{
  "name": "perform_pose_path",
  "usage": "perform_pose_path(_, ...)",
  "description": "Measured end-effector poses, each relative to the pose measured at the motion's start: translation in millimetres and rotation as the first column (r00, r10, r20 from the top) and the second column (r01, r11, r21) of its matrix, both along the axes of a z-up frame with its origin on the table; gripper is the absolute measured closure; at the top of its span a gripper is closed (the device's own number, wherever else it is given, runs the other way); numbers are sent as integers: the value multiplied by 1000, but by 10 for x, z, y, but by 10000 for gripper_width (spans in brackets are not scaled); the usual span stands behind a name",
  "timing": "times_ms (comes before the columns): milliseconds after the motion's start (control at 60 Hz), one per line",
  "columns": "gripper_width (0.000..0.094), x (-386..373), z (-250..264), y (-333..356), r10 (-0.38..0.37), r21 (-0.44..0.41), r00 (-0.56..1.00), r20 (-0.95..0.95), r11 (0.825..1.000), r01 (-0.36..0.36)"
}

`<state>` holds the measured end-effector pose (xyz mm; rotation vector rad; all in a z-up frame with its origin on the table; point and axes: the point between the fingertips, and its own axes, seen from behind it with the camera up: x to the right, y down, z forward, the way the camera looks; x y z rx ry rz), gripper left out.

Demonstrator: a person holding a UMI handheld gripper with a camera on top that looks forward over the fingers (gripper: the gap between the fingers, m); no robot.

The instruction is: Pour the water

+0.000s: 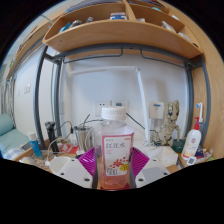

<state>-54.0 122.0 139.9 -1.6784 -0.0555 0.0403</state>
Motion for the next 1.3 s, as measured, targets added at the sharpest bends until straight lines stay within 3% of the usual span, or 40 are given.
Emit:
perform_pose_path(317, 489, 98, -423, 98, -49, -32, 998, 29, 998, 50)
perform_pose_path(417, 496, 117, -386, 86, -59, -7, 998, 14, 998, 59)
perform_pose_path(683, 334, 130, -400, 80, -66, -12, 998, -2, 998, 66)
perform_pose_path(767, 213, 161, -413, -16, -83, -43, 996, -30, 996, 82)
perform_pose_path(900, 104, 194, -374, -371, -92, -69, 993, -74, 994, 87)
perform_pose_path(1150, 85, 3, -369, -1507, -38, -112, 989, -140, 993, 22)
perform_pose_path(1300, 87, 42, -311, -2099, -62, -103, 996, -67, 993, 55)
